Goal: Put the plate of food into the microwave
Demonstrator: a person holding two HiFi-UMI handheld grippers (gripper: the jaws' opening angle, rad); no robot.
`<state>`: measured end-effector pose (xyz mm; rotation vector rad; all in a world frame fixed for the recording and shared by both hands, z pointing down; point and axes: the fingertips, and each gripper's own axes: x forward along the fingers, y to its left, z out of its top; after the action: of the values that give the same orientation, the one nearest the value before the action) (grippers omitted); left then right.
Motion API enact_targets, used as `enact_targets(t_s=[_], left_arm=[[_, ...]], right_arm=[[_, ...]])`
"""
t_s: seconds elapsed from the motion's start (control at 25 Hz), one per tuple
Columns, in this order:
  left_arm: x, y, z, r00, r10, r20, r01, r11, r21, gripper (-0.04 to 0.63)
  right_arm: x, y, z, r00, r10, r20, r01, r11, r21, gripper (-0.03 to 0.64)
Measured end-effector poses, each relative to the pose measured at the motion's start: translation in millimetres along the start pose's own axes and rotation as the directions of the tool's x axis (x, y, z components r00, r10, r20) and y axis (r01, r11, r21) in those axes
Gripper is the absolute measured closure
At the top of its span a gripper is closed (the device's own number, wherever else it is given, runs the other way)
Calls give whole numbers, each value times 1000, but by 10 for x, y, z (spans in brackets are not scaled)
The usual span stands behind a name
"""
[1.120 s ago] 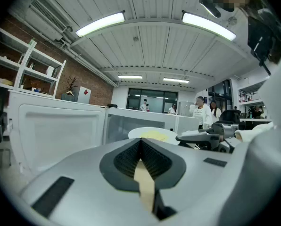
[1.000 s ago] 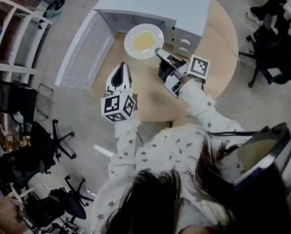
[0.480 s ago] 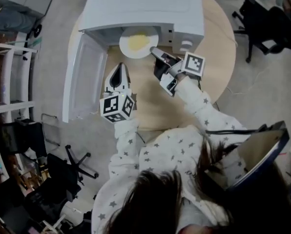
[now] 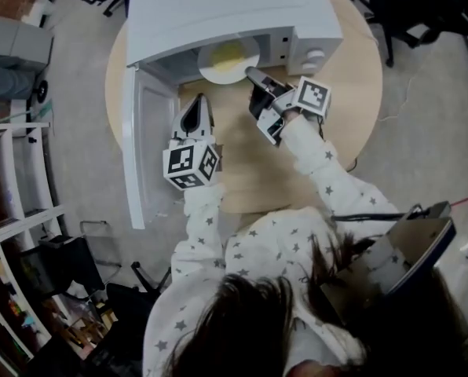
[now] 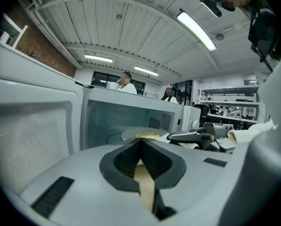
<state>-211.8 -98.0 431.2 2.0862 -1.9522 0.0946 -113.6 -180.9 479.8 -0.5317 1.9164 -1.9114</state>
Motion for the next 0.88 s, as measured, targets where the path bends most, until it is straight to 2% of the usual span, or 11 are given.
enact_targets(t_s=[0.16, 0.48, 0.88], left_arm=[[59, 69, -8, 1000, -18, -15, 18, 1000, -14, 594], [195, 195, -11, 999, -31, -17, 30, 998, -62, 594], [259, 261, -34, 996, -83, -31, 81, 995, -62, 594]], right_arm=[[113, -48, 23, 999, -32, 42, 32, 999, 3, 598], [330, -186, 77, 996, -62, 67, 64, 998, -27, 598], [434, -341, 100, 982, -128, 140, 132, 991, -19, 598]])
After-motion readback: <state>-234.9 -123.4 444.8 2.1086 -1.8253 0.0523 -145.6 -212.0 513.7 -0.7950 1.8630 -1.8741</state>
